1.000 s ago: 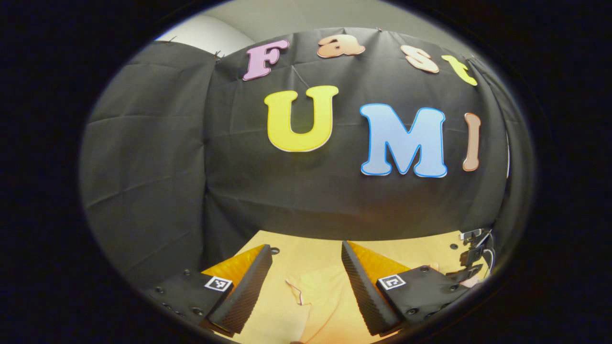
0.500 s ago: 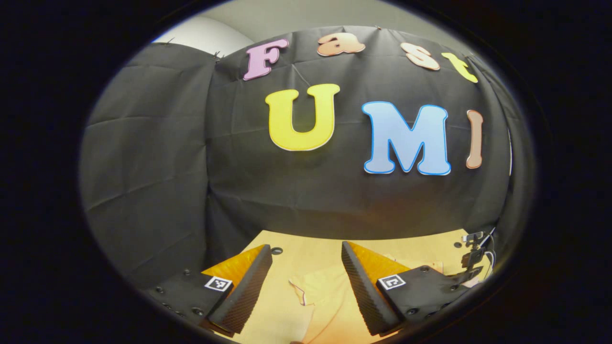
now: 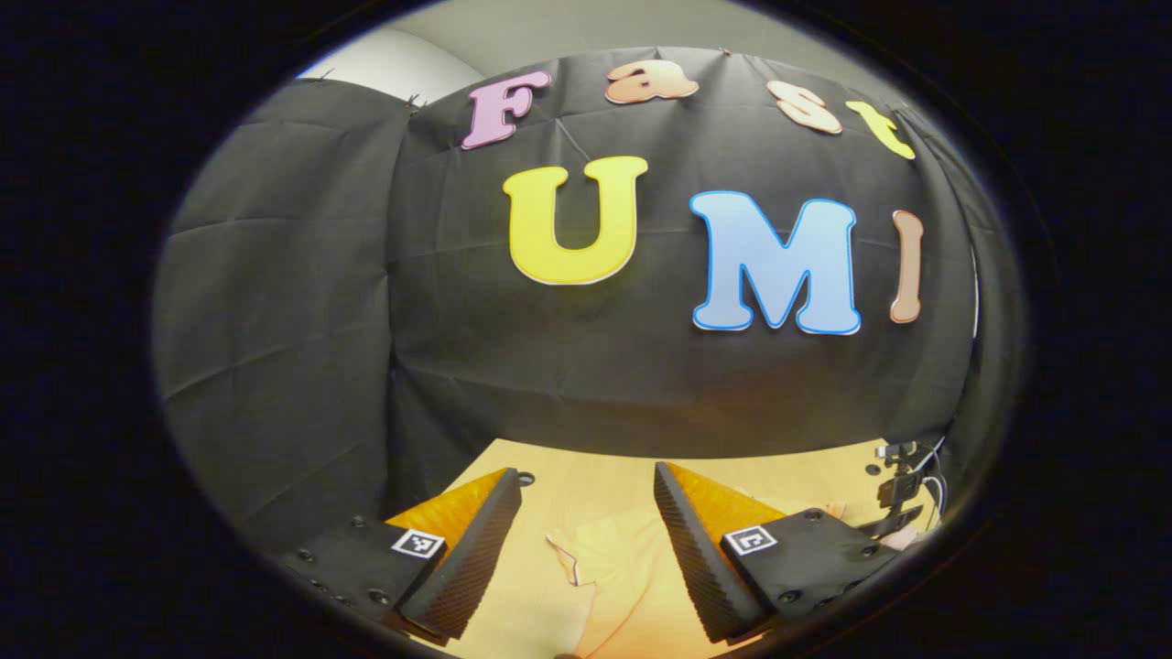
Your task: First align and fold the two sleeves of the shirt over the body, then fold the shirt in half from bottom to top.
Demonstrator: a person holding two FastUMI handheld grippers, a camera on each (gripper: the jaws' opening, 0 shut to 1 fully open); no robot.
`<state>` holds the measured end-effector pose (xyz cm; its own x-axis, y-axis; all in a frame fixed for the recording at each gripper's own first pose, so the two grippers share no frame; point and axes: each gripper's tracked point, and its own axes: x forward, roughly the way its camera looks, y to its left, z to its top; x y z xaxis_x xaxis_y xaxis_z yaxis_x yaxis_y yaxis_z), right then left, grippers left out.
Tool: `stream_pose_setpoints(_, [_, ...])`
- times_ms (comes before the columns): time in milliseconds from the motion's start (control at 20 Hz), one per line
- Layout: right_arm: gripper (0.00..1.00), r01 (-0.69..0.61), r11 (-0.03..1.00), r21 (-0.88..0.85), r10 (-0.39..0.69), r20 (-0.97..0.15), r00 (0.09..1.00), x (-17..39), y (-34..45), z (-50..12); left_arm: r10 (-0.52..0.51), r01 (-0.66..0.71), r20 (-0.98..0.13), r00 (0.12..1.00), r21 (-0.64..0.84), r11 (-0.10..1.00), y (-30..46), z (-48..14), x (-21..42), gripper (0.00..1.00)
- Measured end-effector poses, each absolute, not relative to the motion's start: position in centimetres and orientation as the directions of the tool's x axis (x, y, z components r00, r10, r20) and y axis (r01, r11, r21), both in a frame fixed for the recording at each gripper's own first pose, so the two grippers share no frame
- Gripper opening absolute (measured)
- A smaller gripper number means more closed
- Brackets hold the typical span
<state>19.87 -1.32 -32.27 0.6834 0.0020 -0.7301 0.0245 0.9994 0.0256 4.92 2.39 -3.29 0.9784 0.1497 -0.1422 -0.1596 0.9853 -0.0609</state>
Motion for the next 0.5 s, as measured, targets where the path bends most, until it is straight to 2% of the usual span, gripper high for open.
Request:
stream_pose_setpoints(250, [0.06,-0.09,0.986,-0.14,-0.027,-0.668,0.744,20.8,1.0,-29.6,0.15,-0.161,-0.139,0.979,-0.068,0.985,2.7,-3.3,4.8,0.94])
stream_pose_setpoints(500, [0.06,-0.322,0.907,-0.272,0.082,-0.635,0.768,20.4,8.0,-28.6,0.155,-0.169,-0.146,0.977,-0.086,0.982,3.2,-3.7,4.9,0.95])
